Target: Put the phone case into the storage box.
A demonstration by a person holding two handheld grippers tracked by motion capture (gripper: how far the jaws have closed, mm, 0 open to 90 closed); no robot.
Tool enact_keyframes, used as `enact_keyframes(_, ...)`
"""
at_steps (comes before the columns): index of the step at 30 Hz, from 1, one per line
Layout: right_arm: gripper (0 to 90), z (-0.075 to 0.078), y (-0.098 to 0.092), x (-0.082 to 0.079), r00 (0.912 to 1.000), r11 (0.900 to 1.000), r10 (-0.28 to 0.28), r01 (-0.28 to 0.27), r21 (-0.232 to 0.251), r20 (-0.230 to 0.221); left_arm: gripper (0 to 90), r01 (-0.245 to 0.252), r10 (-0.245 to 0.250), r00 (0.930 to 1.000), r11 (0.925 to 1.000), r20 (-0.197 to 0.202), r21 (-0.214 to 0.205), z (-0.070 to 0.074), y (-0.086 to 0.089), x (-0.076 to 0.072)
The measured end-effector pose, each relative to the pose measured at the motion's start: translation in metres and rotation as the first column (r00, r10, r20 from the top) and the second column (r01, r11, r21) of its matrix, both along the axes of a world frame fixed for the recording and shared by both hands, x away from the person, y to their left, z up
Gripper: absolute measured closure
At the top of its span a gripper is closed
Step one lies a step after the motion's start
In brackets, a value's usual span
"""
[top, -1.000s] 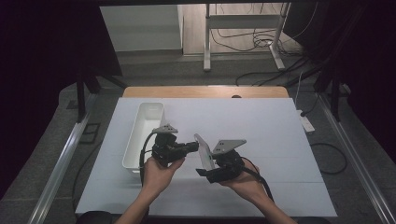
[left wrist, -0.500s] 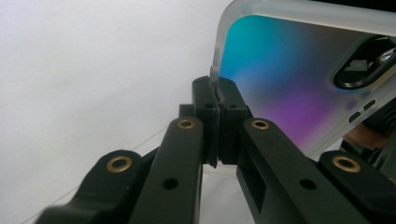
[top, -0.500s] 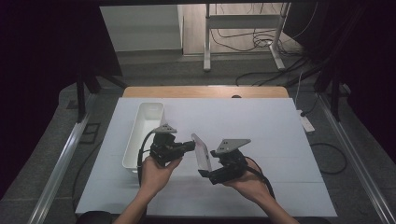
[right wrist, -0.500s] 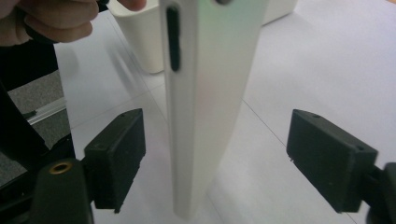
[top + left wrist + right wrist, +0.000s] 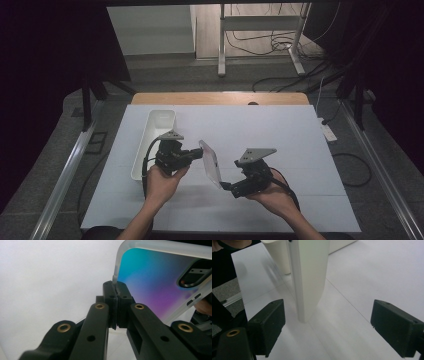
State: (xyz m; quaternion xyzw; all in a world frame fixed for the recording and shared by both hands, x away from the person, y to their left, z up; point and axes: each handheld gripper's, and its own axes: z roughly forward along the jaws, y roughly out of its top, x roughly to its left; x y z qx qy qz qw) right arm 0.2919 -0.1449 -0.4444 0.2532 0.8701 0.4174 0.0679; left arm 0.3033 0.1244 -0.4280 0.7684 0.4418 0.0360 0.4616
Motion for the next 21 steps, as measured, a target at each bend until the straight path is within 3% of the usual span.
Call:
enact_keyframes(11, 11.3, 0.004, -0.01, 0.0, 0.9997, 0.9997, -0.022, 0.022, 0.009, -0.014, 88.3, -0.01, 0.01, 0.9999, 0.9999, -0.007, 0.012, 0.001, 0.007, 0.004)
enact_keyframes(21, 5.6, 0.005, -0.023, -0.002, 0.9989, 0.9985, -0.045, 0.045, -0.031, -0.009, 88.3, -0.034, 0.034, 0.9994, 0.9992, 0.004, 0.02, 0.006, 0.015, 0.007)
